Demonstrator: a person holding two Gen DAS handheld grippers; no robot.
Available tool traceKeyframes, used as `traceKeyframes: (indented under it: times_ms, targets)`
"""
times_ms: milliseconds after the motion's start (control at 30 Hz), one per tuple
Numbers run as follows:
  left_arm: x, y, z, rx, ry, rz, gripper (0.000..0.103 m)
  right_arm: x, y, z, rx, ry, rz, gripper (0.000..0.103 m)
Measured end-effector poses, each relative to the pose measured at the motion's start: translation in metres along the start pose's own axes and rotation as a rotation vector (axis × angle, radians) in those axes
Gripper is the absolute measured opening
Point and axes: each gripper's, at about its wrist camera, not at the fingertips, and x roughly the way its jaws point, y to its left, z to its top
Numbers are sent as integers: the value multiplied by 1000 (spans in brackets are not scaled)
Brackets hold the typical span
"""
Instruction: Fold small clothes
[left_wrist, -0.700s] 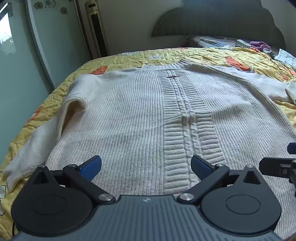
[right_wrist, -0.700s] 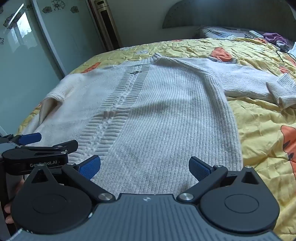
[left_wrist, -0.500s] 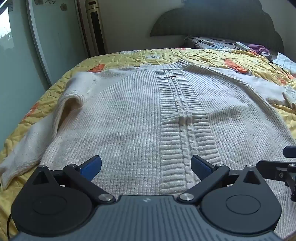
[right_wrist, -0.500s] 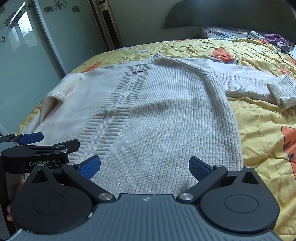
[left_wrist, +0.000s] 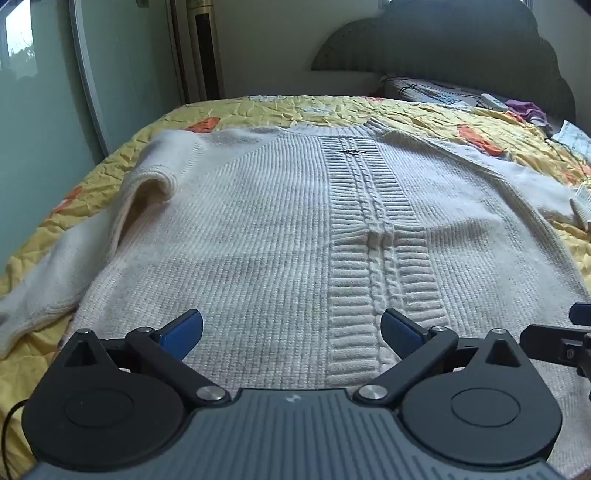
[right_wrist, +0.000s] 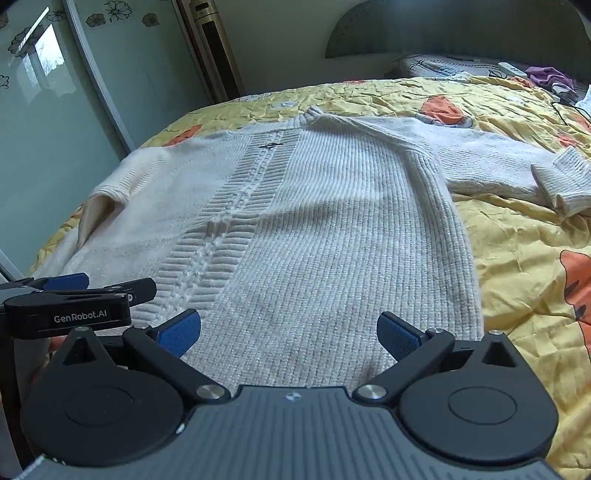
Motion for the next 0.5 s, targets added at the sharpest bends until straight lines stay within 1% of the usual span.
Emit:
traceKeyframes:
  times_ms: [67, 200, 433, 500]
  targets:
    - [0, 0, 0, 9, 6, 5, 103, 0, -1, 0, 1, 0, -2, 103]
    - [0, 0, 1, 11, 39, -39, 103, 0, -2, 0, 3, -5, -10, 103]
    - [-7, -1, -1, -14, 3, -82, 103, 2, -7, -1, 19, -2, -19, 103]
    - [-7, 0, -1, -30, 9, -93, 103, 2, -7, -1, 18, -1, -19, 103]
